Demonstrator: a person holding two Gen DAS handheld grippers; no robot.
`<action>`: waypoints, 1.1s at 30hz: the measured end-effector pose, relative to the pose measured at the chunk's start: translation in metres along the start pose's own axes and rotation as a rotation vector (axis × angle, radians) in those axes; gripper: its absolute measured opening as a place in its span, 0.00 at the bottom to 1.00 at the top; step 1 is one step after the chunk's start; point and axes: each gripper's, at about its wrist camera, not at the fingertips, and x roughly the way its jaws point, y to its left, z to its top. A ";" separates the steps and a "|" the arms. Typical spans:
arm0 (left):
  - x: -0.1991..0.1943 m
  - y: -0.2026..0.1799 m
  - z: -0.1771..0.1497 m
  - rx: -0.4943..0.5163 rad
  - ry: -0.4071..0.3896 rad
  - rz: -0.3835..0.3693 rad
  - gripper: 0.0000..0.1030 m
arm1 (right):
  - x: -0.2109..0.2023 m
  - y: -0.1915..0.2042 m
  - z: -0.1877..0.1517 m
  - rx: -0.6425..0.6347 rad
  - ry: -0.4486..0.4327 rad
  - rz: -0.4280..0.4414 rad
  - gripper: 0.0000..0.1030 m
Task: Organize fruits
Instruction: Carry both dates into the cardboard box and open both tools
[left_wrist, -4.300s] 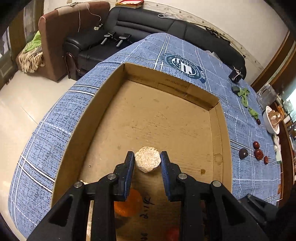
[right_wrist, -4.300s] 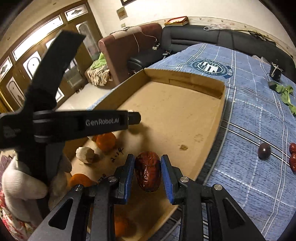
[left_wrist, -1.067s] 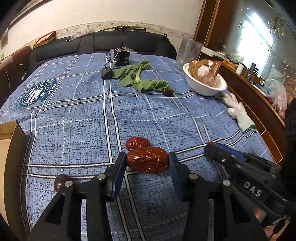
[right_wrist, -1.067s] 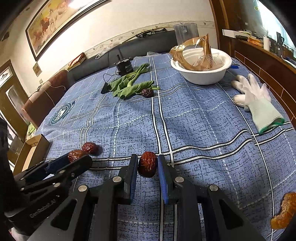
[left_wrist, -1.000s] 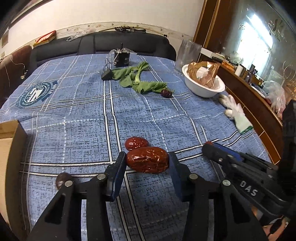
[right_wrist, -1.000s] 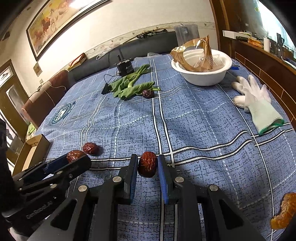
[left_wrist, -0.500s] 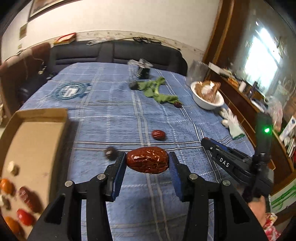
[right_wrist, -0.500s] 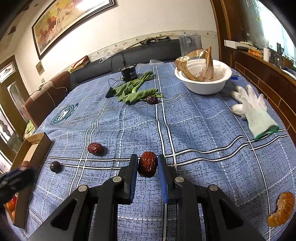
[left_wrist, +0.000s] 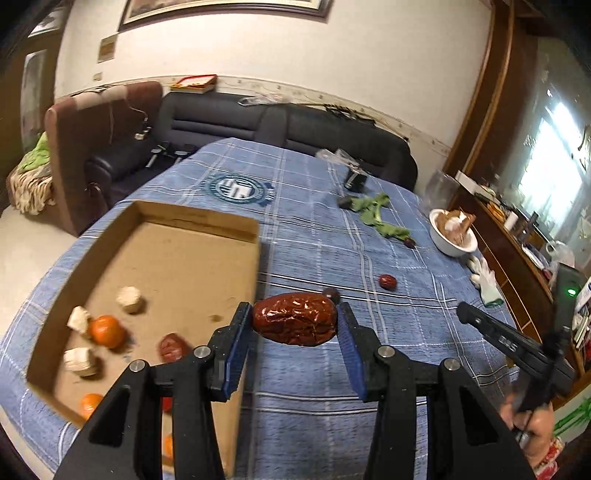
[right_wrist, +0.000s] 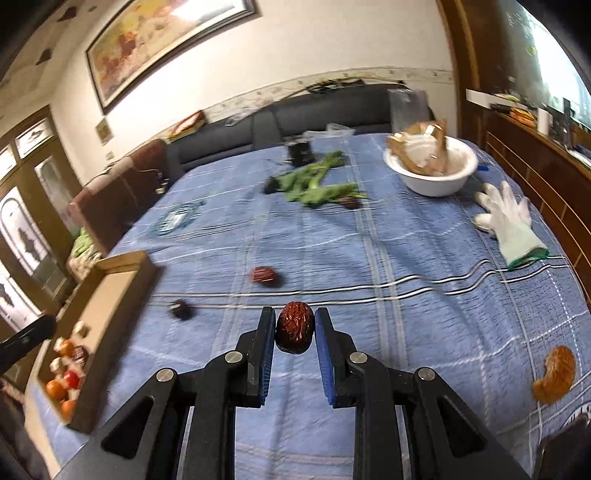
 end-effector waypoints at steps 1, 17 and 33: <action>-0.004 0.007 -0.001 -0.010 -0.004 0.003 0.43 | -0.005 0.011 -0.002 -0.014 -0.003 0.020 0.23; -0.038 0.116 -0.005 -0.179 -0.058 0.143 0.44 | -0.005 0.155 -0.018 -0.213 0.050 0.229 0.23; 0.004 0.155 -0.014 -0.247 0.054 0.139 0.44 | 0.089 0.252 -0.040 -0.399 0.185 0.243 0.24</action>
